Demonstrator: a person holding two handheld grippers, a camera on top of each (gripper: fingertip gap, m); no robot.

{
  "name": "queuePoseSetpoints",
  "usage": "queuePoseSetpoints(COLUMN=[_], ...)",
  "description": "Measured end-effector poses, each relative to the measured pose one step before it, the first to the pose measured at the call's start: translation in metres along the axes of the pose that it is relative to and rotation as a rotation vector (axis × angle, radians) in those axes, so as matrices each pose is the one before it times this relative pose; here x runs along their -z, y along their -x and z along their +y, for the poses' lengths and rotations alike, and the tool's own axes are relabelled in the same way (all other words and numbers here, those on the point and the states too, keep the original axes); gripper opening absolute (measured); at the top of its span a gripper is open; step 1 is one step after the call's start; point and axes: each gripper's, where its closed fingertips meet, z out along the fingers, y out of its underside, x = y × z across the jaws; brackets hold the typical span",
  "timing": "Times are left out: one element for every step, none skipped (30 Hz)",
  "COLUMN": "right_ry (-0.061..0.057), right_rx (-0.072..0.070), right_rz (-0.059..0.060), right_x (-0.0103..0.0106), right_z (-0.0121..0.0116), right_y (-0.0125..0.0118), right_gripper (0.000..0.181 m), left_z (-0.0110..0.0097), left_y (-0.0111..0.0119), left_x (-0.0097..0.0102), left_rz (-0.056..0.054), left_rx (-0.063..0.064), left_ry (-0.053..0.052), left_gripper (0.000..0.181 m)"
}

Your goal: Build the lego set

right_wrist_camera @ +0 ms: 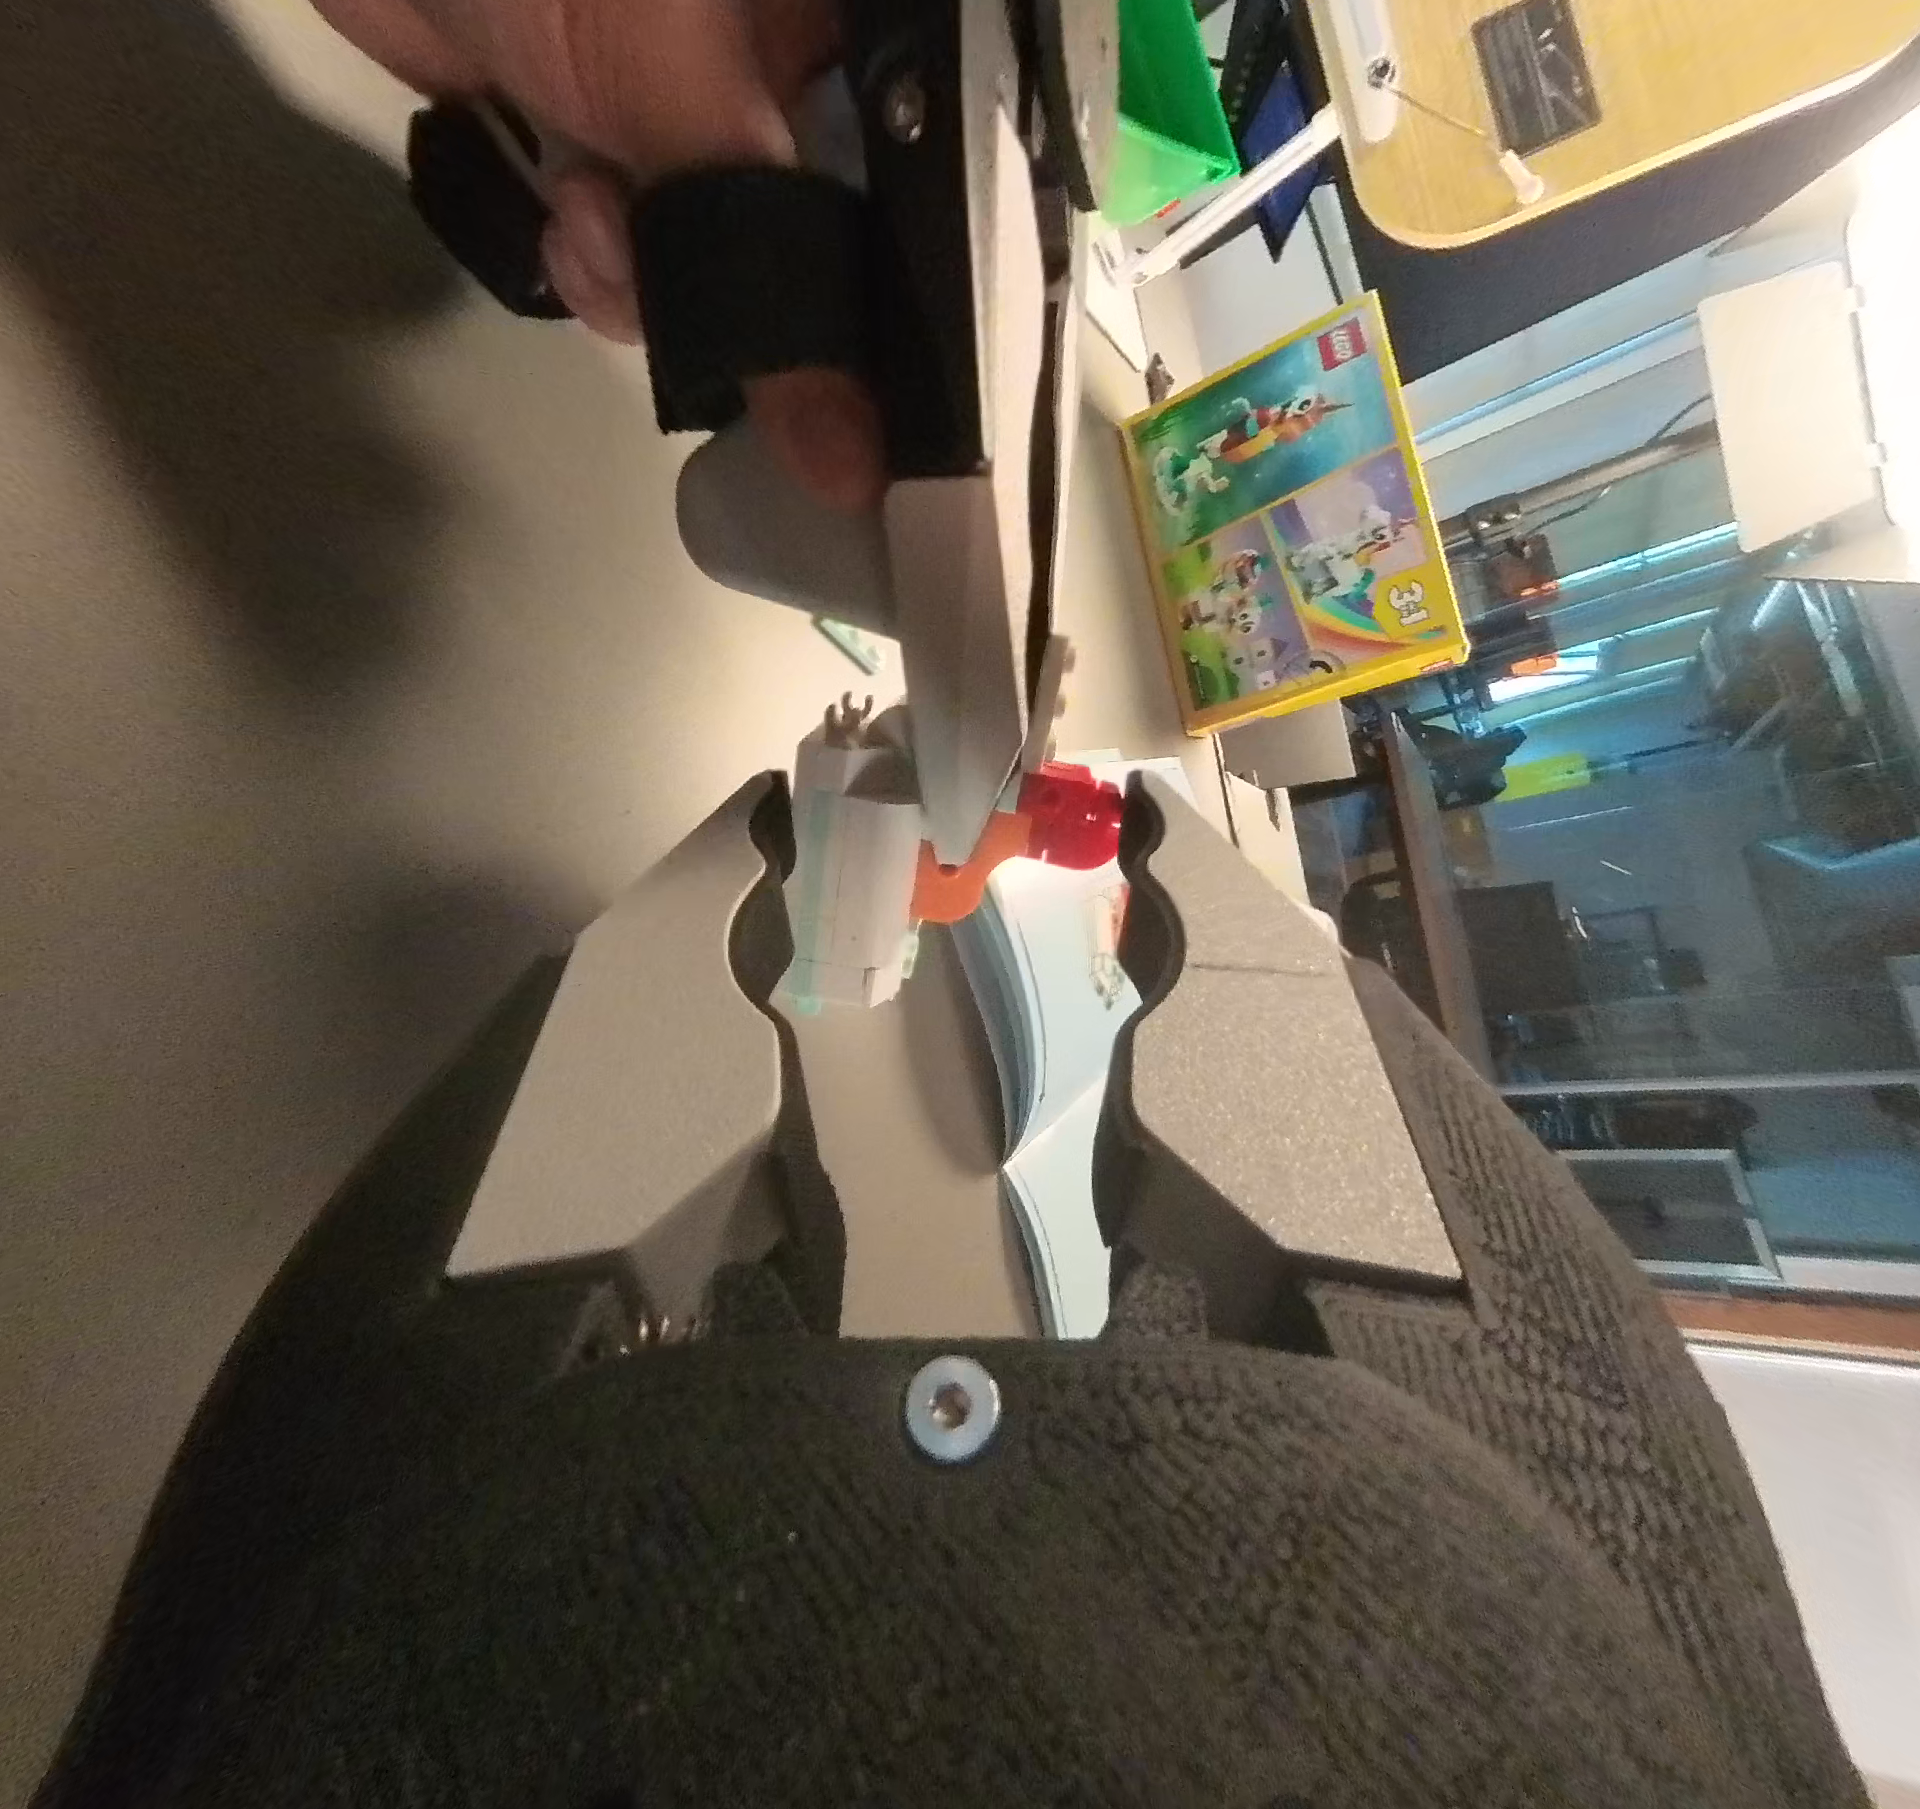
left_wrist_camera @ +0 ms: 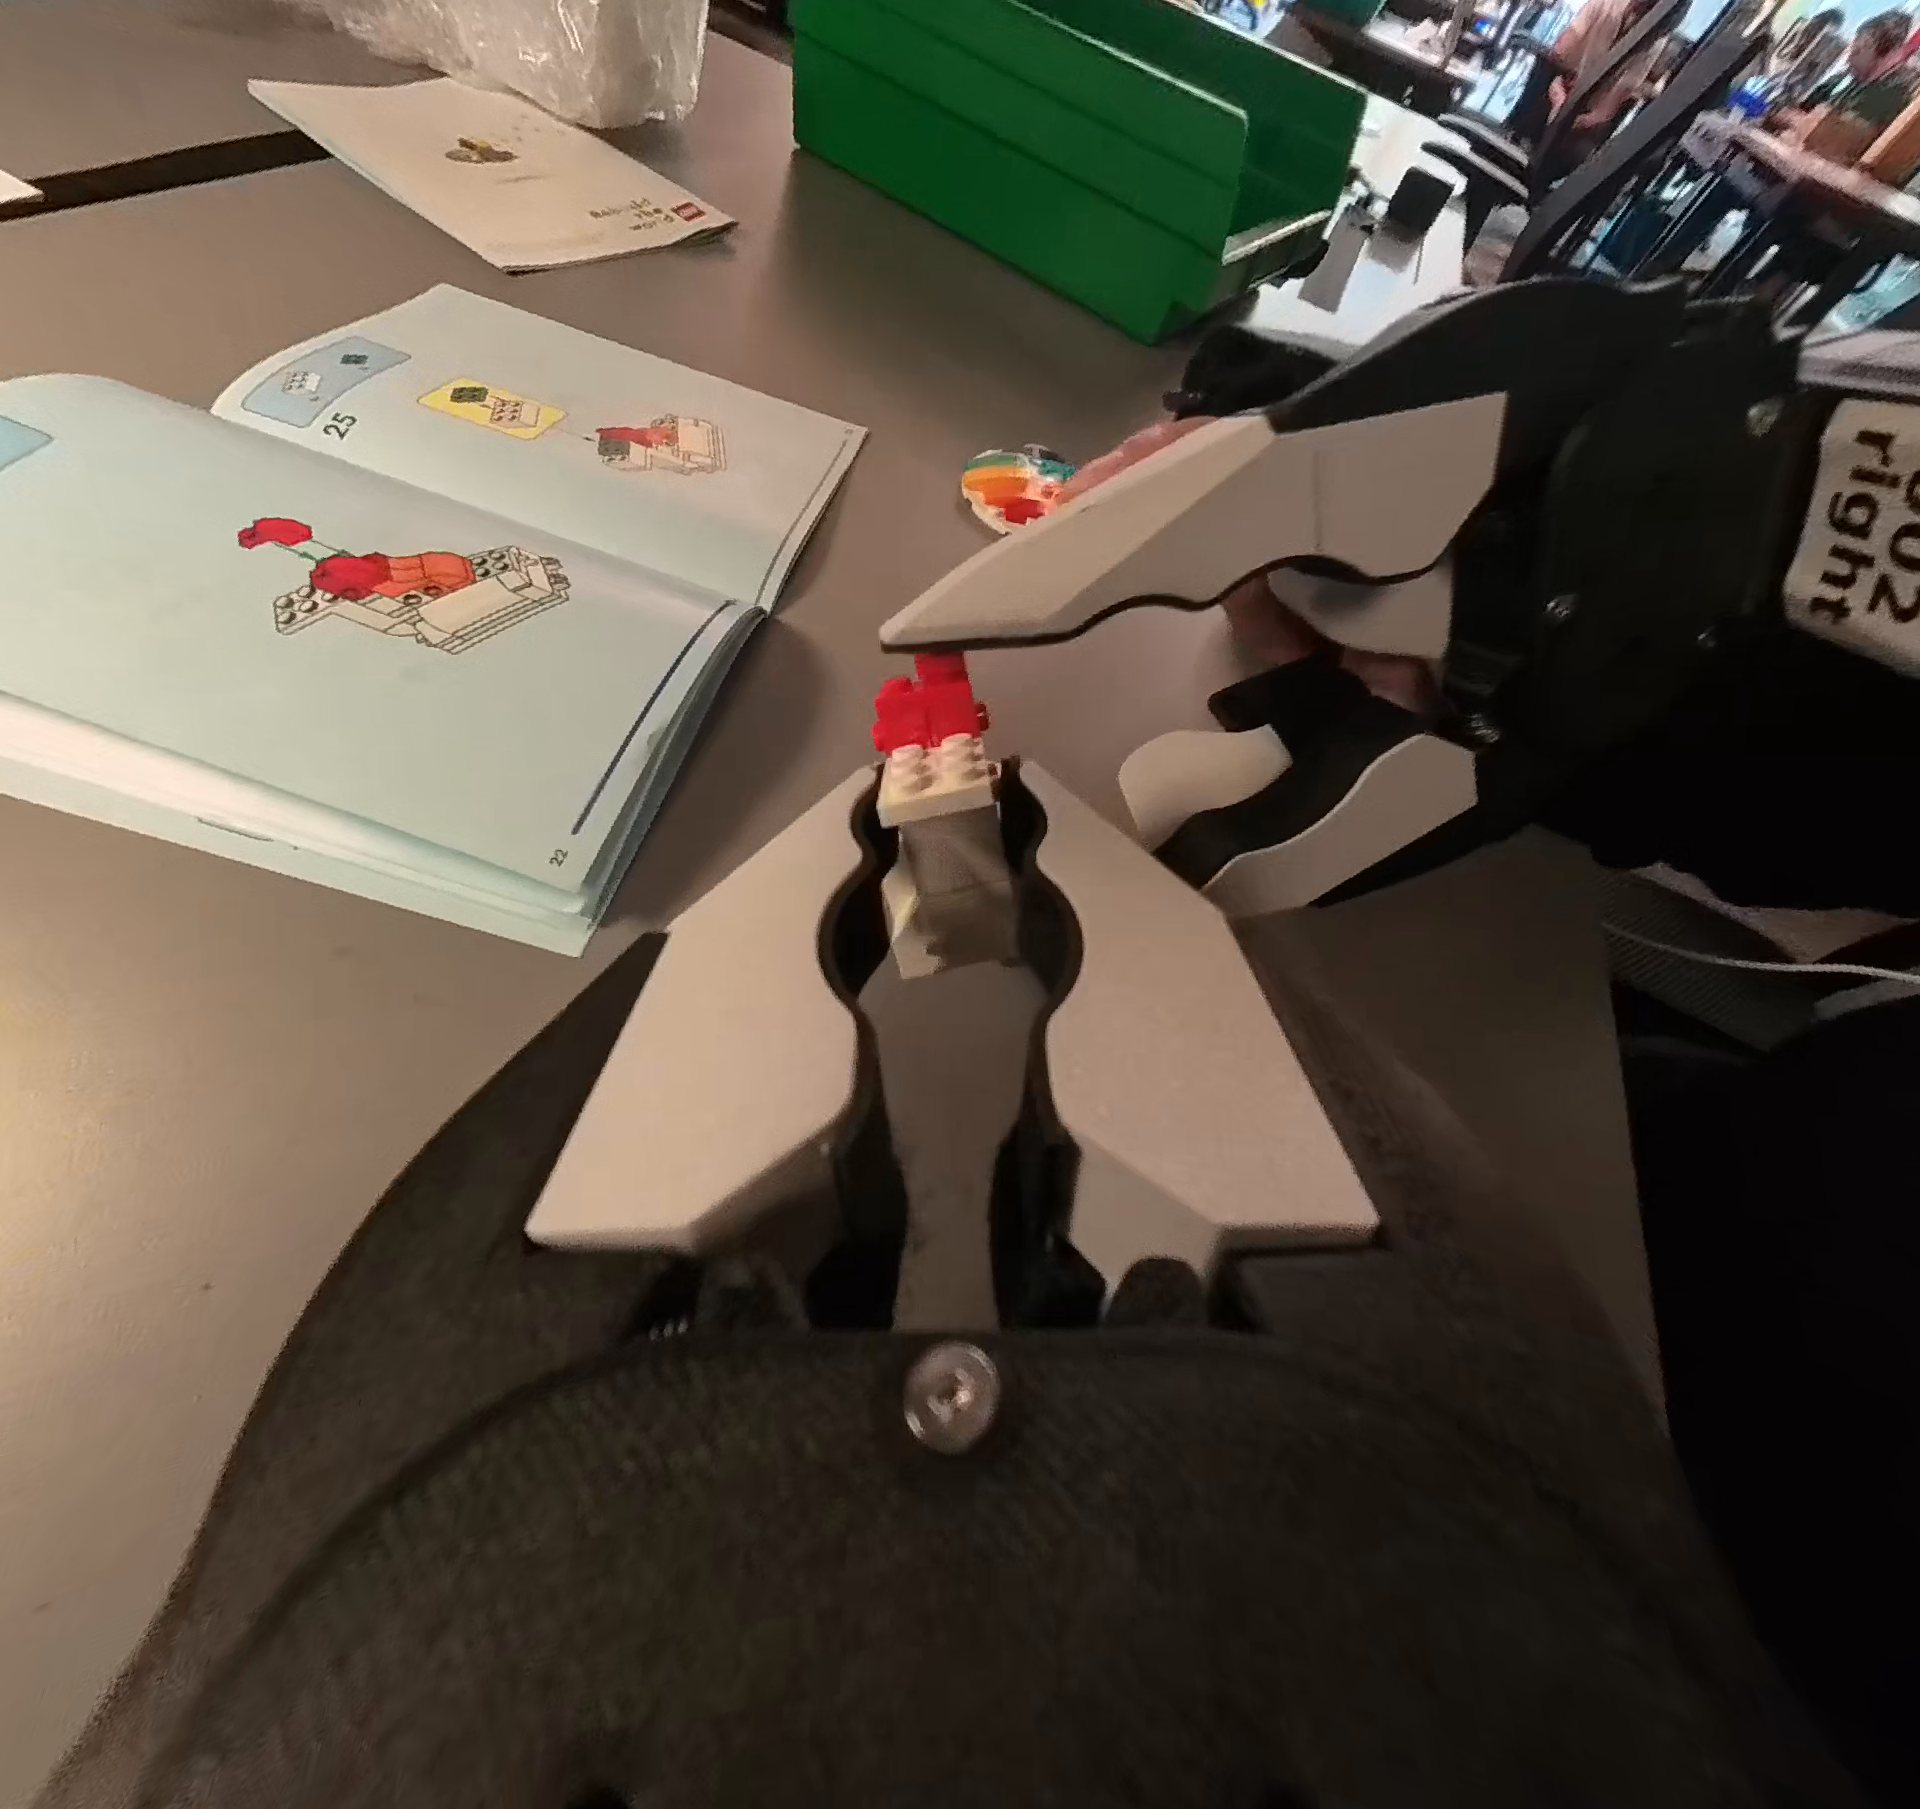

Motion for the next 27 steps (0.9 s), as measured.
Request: queuePoseSetpoints(right_ry=[0.0029, 0.0030, 0.0014, -0.0008, -0.0024, -0.0036, 0.0010, 0.0056, 0.0063, 0.0070, 0.0060, 0.0019, -0.0016, -0.0047, -0.0076, -0.0074, -0.0059, -0.0050, -0.0004, 0.0034, 0.0047, 0.0053, 0.0033, -0.0011, -0.0037, -0.0033, -0.0013], right_rx=[0.0028, 0.0089, 0.0137, 0.0070, 0.0026, 0.0088, 0.0189, 0.0237, 0.0243, 0.0189, 0.0083, -0.0035, -0.0134, -0.0230, -0.0263, -0.0179, -0.0127, -0.0035, 0.0112, 0.0117, 0.0059, 0.0041, 0.0010, -0.0047, -0.0076, -0.0044, -0.0010], right_rz=[-0.0089, -0.0052, 0.0050, 0.0035, 0.0009, 0.0041, 0.0056, 0.0088, 0.0098, 0.0094, 0.0101, 0.0094, 0.0044, 0.0012, 0.0001, -0.0035, 0.0014, 0.0110, 0.0137, 0.0144, 0.0135, 0.0114, 0.0097, 0.0109, 0.0132, 0.0130, 0.0105], right_x=[0.00020, -0.00003, 0.00017, 0.00039, 0.00043, 0.00000, -0.00021, -0.00049, -0.00063, -0.00060, -0.00071, -0.00056, -0.00051, -0.00034, -0.00006, 0.00023, 0.00045, 0.00042, 0.00029, -0.00023, -0.00065, -0.00078, -0.00077, -0.00050, -0.00016, -0.00007, -0.00016], right_z=[0.00016, 0.00029, 0.00008, -0.00020, -0.00046, -0.00030, 0.00014, 0.00041, 0.00034, 0.00026, 0.00028, -0.00004, -0.00013, -0.00025, -0.00063, -0.00042, -0.00044, -0.00081, -0.00071, -0.00021, -0.00002, 0.00009, 0.00008, -0.00022, -0.00072, -0.00082, -0.00053], right_y=[0.00107, 0.00106, -0.00007, -0.00024, -0.00021, -0.00010, 0.00043, 0.00062, 0.00061, 0.00048, -0.00013, -0.00075, -0.00077, -0.00082, -0.00100, -0.00064, -0.00109, -0.00167, -0.00118, -0.00088, -0.00042, -0.00043, -0.00039, -0.00082, -0.00131, -0.00140, -0.00090], right_gripper=[0.063, 0.063, 0.063, 0.063, 0.063, 0.063, 0.063, 0.063, 0.063, 0.063, 0.063, 0.063, 0.063, 0.063, 0.063, 0.063, 0.063, 0.063, 0.063, 0.063, 0.063, 0.063, 0.063, 0.063, 0.063, 0.062, 0.062], left_z=[0.00004, 0.00136, -0.00018, -0.00058, -0.00048, -0.00044, 0.00060, 0.00063, 0.00043, 0.00066, -0.00010, -0.00078, -0.00034, -0.00054, -0.00089, -0.00046, -0.00109, -0.00193, -0.00121, -0.00061, -0.00045, -0.00014, -0.00028, -0.00068, -0.00112, -0.00148, -0.00089], left_y=[-0.00187, 0.00028, -0.00010, -0.00050, -0.00050, -0.00013, 0.00026, 0.00047, 0.00037, 0.00038, 0.00069, 0.00065, 0.00040, 0.00045, -0.00002, -0.00038, -0.00025, -0.00048, -0.00043, 0.00020, 0.00064, 0.00073, 0.00065, 0.00049, 0.00038, 0.00016, -0.00003], left_x=[-0.00048, -0.00046, -0.00010, 0.00016, 0.00001, 0.00033, -0.00011, -0.00025, -0.00025, -0.00024, 0.00007, 0.00034, 0.00030, 0.00031, 0.00057, 0.00023, 0.00029, 0.00068, 0.00044, 0.00030, 0.00038, 0.00021, 0.00016, 0.00041, 0.00053, 0.00064, 0.00045], left_rz=[0.0033, -0.0168, -0.0099, 0.0057, 0.0126, 0.0082, -0.0022, -0.0050, 0.0006, 0.0037, 0.0030, 0.0038, 0.0045, 0.0017, 0.0029, 0.0041, 0.0040, 0.0081, 0.0101, 0.0064, 0.0035, 0.0028, 0.0016, 0.0015, 0.0016, 0.0049, 0.0050], left_rx=[-0.0147, -0.0220, -0.0154, 0.0073, 0.0170, 0.0100, -0.0028, -0.0031, 0.0041, 0.0110, 0.0111, 0.0116, 0.0077, 0.0044, 0.0027, 0.0011, 0.0055, 0.0125, 0.0169, 0.0156, 0.0118, 0.0088, 0.0065, 0.0046, 0.0045, 0.0063, 0.0093], left_ry=[0.0031, 0.0120, -0.0003, -0.0043, -0.0052, -0.0043, 0.0032, 0.0026, 0.0004, 0.0006, -0.0046, -0.0062, -0.0030, -0.0052, -0.0062, -0.0030, -0.0086, -0.0135, -0.0092, -0.0069, -0.0053, -0.0028, -0.0031, -0.0062, -0.0075, -0.0113, -0.0075], left_gripper=[0.018, 0.018, 0.018, 0.018, 0.018, 0.018, 0.018, 0.018, 0.018, 0.018, 0.018, 0.017, 0.017, 0.018, 0.018, 0.018, 0.018, 0.018, 0.018, 0.018, 0.018, 0.018, 0.018, 0.017, 0.018, 0.017, 0.018])
